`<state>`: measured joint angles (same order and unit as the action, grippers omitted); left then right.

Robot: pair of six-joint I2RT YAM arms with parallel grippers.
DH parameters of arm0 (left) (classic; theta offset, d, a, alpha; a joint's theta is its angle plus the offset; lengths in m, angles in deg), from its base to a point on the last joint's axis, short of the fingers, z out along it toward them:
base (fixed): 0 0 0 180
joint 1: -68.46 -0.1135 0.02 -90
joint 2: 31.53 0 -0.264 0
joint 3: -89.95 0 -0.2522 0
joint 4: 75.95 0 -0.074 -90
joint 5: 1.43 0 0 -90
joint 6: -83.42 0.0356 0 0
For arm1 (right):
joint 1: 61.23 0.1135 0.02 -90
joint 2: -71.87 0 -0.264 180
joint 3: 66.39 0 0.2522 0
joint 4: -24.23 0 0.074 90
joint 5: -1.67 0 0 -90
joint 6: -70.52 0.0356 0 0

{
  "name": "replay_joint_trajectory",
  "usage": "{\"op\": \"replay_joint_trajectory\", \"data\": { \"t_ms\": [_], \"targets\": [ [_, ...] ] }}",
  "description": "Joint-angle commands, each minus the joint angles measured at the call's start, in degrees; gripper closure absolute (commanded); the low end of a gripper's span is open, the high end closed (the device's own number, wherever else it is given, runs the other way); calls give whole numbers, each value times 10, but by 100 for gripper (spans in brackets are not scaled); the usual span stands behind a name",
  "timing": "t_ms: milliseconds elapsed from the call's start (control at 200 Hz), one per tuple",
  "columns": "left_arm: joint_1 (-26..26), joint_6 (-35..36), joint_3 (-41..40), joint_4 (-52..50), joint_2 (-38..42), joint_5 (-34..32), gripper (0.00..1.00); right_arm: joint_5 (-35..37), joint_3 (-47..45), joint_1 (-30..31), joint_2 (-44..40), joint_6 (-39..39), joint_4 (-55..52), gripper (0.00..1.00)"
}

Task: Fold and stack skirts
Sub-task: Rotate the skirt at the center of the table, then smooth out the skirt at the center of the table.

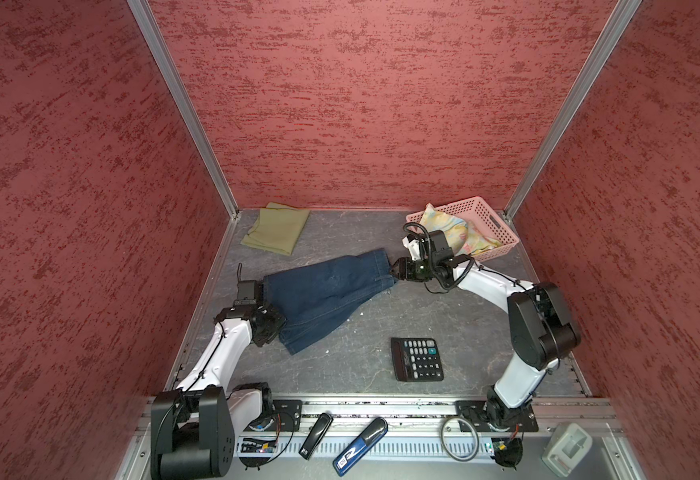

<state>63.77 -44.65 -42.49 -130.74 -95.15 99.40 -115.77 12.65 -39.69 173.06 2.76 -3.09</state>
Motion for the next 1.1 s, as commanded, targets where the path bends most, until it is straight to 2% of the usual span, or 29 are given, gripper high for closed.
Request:
{"op": "replay_joint_trajectory", "data": {
  "t_ms": [0, 245, 481, 801, 1097],
  "targets": [
    [12, 9, 31, -26, -19, -38, 52, -1, 16, -3, 12, -18, -13, 48],
    [24, -11, 47, -63, -32, -104, 43, -13, 6, 2, 28, -12, 2, 51],
    [24, -25, 29, -59, -33, -123, 38, -28, 0, 9, 33, 4, 24, 53],
    [8, -42, -18, -15, -13, -42, 37, -40, -22, 12, 21, 20, 48, 61],
    [0, -43, -41, -1, 4, -22, 37, -44, -32, 27, 32, 11, 58, 61]
  ]
}}
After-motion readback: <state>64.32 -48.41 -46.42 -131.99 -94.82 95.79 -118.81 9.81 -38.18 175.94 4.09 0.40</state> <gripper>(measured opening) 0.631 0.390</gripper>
